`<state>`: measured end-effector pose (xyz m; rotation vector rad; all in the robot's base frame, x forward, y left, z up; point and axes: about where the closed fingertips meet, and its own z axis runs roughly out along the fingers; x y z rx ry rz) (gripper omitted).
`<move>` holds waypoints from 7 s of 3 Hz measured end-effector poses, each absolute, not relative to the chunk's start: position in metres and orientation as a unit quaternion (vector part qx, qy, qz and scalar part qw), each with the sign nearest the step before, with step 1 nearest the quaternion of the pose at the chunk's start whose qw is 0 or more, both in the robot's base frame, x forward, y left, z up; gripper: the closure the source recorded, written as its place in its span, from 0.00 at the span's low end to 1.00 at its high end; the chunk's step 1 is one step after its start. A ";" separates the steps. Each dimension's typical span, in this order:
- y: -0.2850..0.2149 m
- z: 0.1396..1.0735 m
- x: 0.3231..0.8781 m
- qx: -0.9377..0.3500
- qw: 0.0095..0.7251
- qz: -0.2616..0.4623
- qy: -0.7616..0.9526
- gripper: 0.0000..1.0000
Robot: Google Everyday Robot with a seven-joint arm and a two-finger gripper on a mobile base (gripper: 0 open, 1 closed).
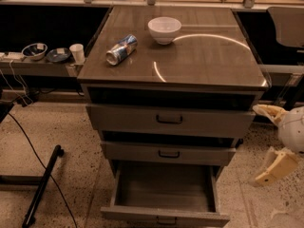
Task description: Close bottom drawer
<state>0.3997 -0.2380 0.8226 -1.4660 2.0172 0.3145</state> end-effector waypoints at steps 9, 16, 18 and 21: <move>-0.113 0.415 0.348 -0.564 0.343 0.338 0.672 0.00; -0.130 0.260 0.376 -0.503 0.454 0.315 0.665 0.00; -0.172 0.230 0.401 -0.503 0.478 0.226 0.684 0.42; -0.185 0.198 0.395 -0.530 0.455 0.197 0.688 1.00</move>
Offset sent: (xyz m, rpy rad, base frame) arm -0.1192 0.0792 -0.2076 0.2730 0.1034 0.2803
